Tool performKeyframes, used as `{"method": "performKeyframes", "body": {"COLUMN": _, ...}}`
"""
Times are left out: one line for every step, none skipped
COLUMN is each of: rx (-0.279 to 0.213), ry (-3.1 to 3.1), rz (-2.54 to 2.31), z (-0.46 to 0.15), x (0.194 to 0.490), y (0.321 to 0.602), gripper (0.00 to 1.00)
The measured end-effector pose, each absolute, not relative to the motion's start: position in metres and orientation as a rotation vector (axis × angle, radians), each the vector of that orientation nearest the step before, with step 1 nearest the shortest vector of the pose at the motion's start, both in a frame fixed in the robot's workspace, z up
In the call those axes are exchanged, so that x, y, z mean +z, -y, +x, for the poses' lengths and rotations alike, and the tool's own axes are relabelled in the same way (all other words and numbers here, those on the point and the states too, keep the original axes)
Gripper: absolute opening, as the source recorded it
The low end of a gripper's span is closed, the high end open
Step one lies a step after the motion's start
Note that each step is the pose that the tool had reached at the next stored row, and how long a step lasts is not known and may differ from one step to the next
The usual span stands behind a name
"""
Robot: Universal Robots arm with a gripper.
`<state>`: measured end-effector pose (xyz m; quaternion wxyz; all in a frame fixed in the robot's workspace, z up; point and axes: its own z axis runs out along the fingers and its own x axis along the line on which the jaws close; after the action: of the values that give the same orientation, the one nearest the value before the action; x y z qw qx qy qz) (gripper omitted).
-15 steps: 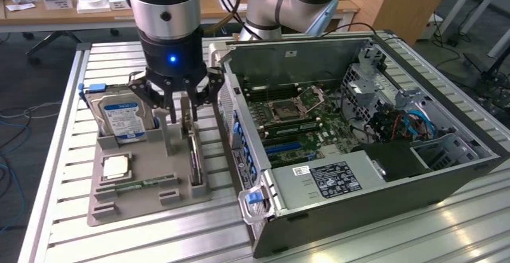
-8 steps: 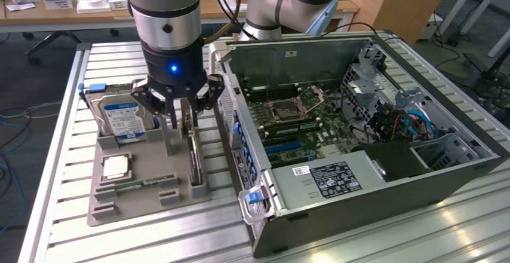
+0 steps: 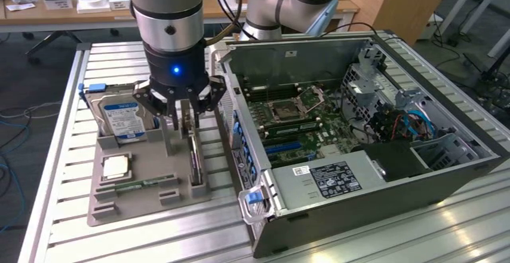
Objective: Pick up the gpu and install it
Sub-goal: 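Pick up the gpu and move the gpu toward the slot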
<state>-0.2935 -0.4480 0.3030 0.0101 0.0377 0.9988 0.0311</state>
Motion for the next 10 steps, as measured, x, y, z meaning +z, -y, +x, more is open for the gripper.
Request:
{"method": "performKeyframes", "body": {"rx": 0.097, "ry": -3.118, "rz": 0.117, "z": -0.2928, "x": 0.3029, "y": 0.4484, "gripper": 0.42}}
{"method": "performKeyframes", "body": {"rx": 0.097, "ry": -3.118, "rz": 0.118, "z": -0.2920, "x": 0.3026, "y": 0.4487, "gripper": 0.42}}
{"method": "performKeyframes", "body": {"rx": 0.097, "ry": -3.118, "rz": 0.118, "z": -0.2912, "x": 0.3025, "y": 0.4490, "gripper": 0.42}}
{"method": "performKeyframes", "body": {"rx": 0.096, "ry": -3.119, "rz": 0.118, "z": -0.2903, "x": 0.3025, "y": 0.4494, "gripper": 0.42}}
{"method": "performKeyframes", "body": {"rx": 0.096, "ry": -3.119, "rz": 0.118, "z": -0.2895, "x": 0.3025, "y": 0.4497, "gripper": 0.42}}
{"method": "performKeyframes", "body": {"rx": 0.096, "ry": -3.119, "rz": 0.118, "z": -0.2890, "x": 0.3023, "y": 0.4499, "gripper": 0.42}}
{"method": "performKeyframes", "body": {"rx": 0.096, "ry": -3.119, "rz": 0.118, "z": -0.2890, "x": 0.3024, "y": 0.4499, "gripper": 0.42}}
{"method": "performKeyframes", "body": {"rx": 0.096, "ry": -3.119, "rz": 0.118, "z": -0.2890, "x": 0.3024, "y": 0.4499, "gripper": 0.42}}
{"method": "performKeyframes", "body": {"rx": 0.096, "ry": -3.119, "rz": 0.118, "z": -0.2890, "x": 0.3024, "y": 0.4499, "gripper": 0.42}}
{"method": "performKeyframes", "body": {"rx": 0.096, "ry": -3.119, "rz": 0.118, "z": -0.2890, "x": 0.3023, "y": 0.4499, "gripper": 0.42}}
